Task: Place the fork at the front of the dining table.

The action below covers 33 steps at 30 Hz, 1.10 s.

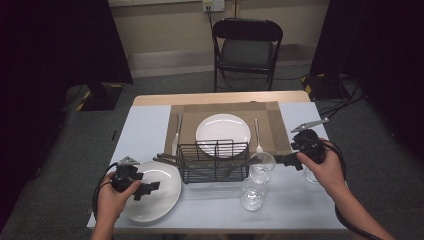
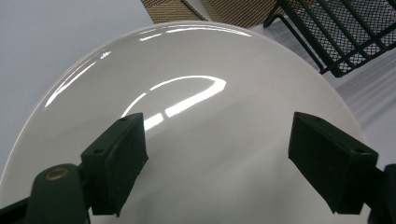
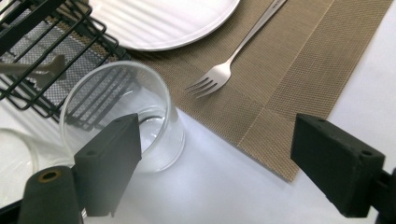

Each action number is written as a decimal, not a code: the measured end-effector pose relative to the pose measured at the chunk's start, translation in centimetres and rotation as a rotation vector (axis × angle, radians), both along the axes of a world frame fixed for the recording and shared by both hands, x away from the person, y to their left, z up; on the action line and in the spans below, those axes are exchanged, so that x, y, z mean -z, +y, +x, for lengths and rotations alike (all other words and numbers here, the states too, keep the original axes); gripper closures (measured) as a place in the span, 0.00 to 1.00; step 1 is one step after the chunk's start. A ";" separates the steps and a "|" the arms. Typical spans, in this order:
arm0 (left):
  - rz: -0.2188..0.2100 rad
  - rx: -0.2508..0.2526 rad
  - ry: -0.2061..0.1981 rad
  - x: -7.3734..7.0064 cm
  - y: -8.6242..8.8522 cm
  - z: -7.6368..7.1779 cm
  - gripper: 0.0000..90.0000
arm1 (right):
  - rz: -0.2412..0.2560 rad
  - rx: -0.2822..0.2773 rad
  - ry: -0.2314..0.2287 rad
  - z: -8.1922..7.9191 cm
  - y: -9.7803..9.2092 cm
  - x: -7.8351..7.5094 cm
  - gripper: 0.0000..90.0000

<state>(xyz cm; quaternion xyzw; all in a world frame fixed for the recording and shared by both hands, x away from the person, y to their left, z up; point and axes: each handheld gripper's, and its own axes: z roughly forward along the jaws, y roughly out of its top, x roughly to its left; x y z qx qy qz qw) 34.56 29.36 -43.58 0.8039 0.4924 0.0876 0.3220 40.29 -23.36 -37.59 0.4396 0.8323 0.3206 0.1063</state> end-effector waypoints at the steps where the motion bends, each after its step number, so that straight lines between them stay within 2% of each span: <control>1: 0.000 0.000 0.000 0.0 0.0 0.0 0.21 | -0.002 -0.008 0.001 -0.1 -0.1 0.1 0.18; 13: 0.000 0.004 0.008 0.1 -0.1 0.0 0.21 | 0.015 -0.042 0.012 -1.7 -0.8 0.4 0.17; 33: 0.002 0.006 0.008 0.1 -0.1 0.0 0.21 | 0.046 -0.116 0.019 -3.9 -0.3 1.9 0.17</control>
